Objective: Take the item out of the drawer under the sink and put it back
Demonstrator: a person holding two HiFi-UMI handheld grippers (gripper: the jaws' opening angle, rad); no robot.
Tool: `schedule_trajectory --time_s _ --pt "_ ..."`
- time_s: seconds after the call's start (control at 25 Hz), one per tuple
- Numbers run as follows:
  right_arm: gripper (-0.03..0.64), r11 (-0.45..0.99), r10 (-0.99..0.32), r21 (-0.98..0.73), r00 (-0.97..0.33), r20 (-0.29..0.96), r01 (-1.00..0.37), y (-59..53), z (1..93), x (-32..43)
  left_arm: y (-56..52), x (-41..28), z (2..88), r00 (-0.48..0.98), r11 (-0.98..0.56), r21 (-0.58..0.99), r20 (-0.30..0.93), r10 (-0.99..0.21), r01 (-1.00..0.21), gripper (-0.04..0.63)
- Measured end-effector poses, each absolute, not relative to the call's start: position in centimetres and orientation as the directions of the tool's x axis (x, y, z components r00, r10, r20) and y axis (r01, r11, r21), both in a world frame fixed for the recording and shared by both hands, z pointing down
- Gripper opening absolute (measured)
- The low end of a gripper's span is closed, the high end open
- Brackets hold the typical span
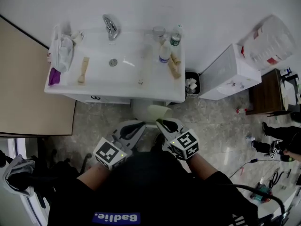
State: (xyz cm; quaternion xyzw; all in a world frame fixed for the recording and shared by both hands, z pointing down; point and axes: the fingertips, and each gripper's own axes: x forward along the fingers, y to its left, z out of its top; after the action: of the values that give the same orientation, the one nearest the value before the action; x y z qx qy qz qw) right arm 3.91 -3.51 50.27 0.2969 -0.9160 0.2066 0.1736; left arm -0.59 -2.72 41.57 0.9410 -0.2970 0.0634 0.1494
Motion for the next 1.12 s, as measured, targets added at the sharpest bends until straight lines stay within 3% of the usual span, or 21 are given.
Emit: schedule_trajectory --time_s 0.56,1.12 --pt "0.021 0.748 -0.517 -0.323 -0.814 0.265 -0.58 -2.9 42.0 4.3 -2.9 0.6 41.7 0.848 -0.791 0.304 0.189 -0.495 -0.53 0.006" --pt "0.021 0.767 -0.525 -0.283 -0.817 0.238 -0.575 -2.6 40.6 3.3 -1.8 1.2 41.3 0.871 -0.824 0.284 0.193 -0.451 -0.49 0.005"
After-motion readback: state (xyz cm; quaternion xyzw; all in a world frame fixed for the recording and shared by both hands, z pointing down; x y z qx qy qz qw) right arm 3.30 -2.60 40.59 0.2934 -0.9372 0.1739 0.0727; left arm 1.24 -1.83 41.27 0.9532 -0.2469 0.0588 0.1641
